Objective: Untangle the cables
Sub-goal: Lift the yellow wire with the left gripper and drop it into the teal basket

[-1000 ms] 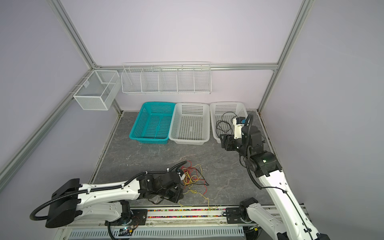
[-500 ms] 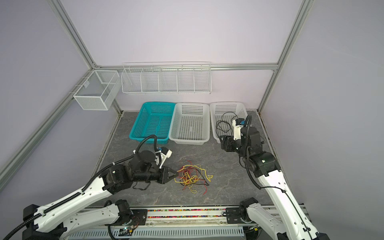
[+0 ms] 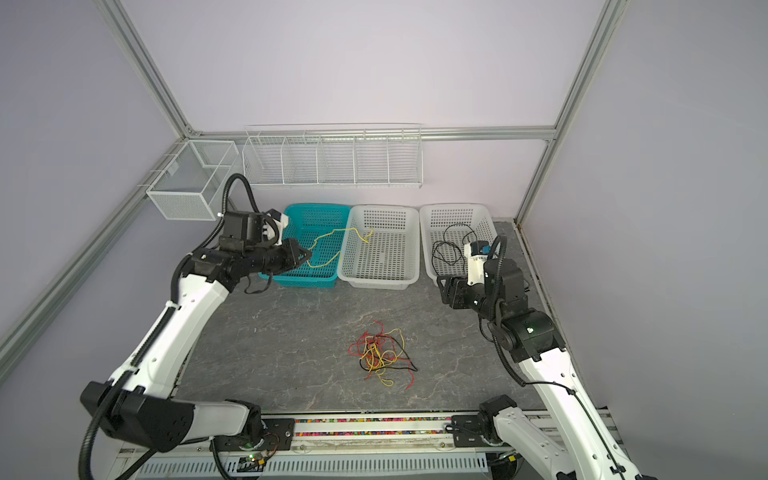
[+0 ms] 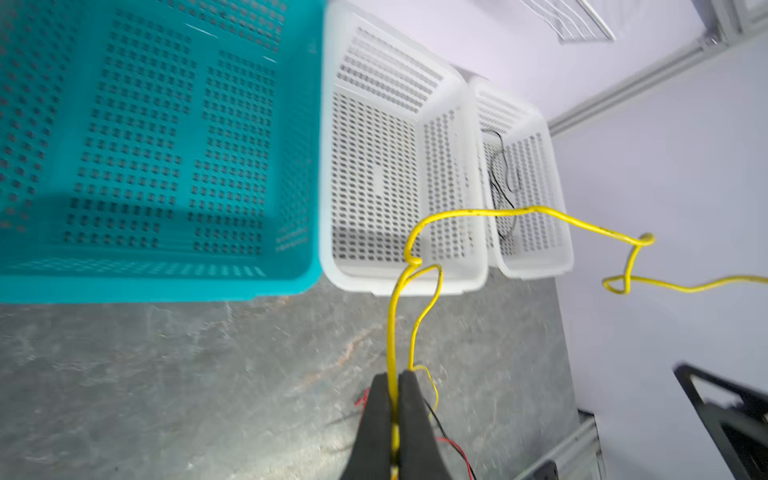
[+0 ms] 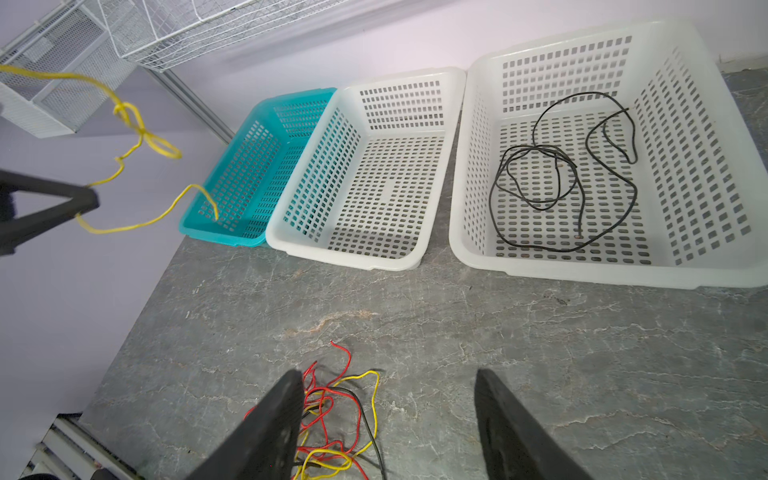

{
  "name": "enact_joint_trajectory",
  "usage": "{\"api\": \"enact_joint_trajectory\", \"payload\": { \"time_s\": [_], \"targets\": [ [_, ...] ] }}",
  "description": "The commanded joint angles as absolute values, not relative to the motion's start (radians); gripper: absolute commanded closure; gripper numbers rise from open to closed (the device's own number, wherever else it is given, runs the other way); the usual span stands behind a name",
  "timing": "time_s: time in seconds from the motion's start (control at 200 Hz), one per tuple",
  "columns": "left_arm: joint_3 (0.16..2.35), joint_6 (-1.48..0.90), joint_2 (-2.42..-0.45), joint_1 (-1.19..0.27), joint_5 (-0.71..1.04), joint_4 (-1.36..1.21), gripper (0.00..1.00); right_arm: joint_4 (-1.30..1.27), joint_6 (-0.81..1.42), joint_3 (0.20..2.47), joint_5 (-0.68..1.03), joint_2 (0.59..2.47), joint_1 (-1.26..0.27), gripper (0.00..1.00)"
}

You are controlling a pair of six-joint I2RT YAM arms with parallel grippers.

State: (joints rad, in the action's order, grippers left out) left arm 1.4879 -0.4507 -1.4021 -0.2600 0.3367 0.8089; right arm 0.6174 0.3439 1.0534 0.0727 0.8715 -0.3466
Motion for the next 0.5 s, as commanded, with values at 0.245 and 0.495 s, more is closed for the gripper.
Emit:
{"api": "enact_joint_trajectory", "payload": {
  "time_s": [0.245, 0.495],
  "targets": [
    [1.673, -0.496, -1.727, -0.142, 0.133, 0.761, 1.0, 0.676, 0.384, 1.045, 0.139, 0.821, -0.409, 0.32],
    [1.776, -0.499, -1.905, -0.137, 0.058, 0.85, 0.86, 0.752, 0.411, 0.988, 0.127, 0.746, -0.514, 0.32]
  ]
}}
